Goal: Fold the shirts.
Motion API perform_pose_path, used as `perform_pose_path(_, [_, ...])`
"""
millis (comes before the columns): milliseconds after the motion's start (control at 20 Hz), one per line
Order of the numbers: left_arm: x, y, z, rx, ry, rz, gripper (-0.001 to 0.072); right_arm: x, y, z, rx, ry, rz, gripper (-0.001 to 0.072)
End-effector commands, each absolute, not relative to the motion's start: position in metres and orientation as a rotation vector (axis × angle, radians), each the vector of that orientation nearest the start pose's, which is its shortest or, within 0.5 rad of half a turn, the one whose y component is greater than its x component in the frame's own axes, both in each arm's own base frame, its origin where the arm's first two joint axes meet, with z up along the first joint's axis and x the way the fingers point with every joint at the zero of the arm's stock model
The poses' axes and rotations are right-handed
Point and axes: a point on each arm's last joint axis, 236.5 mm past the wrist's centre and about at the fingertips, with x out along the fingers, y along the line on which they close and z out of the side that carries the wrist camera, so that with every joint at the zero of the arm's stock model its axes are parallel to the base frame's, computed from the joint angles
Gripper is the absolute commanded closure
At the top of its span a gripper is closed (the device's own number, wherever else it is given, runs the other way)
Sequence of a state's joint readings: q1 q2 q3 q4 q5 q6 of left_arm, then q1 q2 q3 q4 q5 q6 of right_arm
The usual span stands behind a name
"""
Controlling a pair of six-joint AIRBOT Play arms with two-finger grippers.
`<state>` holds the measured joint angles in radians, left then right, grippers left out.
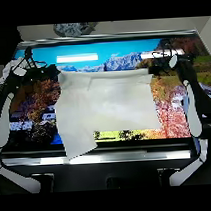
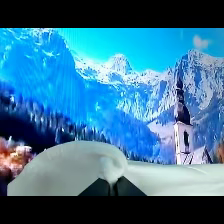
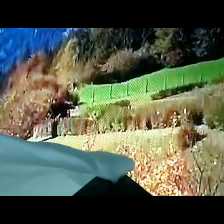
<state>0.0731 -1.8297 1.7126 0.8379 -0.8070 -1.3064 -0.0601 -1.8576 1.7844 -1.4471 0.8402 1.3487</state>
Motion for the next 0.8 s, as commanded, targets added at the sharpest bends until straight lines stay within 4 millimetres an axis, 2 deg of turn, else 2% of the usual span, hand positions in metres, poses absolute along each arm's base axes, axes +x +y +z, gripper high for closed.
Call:
perform_pose_path(0, [0.595, -0.077, 0.029, -0.516, 0.867, -0.341, 0.0674, 0.584, -0.014, -0.014, -0.100, 1.005, 0.126, 0.0672])
perform_pose_path(150, [0.560, -0.065, 0.054, -0.442, 0.938, -0.414, 0.0674, 0.549, -0.020, 0.007, -0.316, 1.095, 0.229, 0.0673])
perform_pose_path(250, [0.520, -0.060, 0.055, -0.421, 1.077, -0.449, 0.0674, 0.521, -0.022, 0.013, -0.336, 1.185, 0.256, 0.0672])
perform_pose_path(350, [0.474, -0.045, 0.024, -0.372, 1.318, -0.392, 0.0675, 0.488, -0.019, -0.002, -0.333, 1.331, 0.311, 0.0672])
perform_pose_path(400, [0.454, -0.033, 0.003, -0.340, 1.422, -0.324, 0.0675, 0.474, -0.017, -0.013, -0.318, 1.398, 0.332, 0.0671])
perform_pose_path(450, [0.438, -0.029, -0.013, -0.343, 1.499, -0.284, 0.0674, 0.460, -0.012, -0.026, -0.295, 1.467, 0.362, 0.0671])
perform_pose_path(550, [0.412, -0.043, -0.039, -0.406, 1.604, -0.293, 0.0674, 0.444, -0.001, -0.048, -0.241, 1.550, 0.417, 0.0671])
perform_pose_path(600, [0.402, -0.051, -0.047, -0.423, 1.638, -0.305, 0.0674, 0.443, 0.005, -0.055, -0.214, 1.562, 0.438, 0.0671])
perform_pose_path(750, [0.391, -0.063, -0.060, -0.413, 1.677, -0.318, 0.0674, 0.440, 0.020, -0.071, -0.114, 1.601, 0.452, 0.0673])
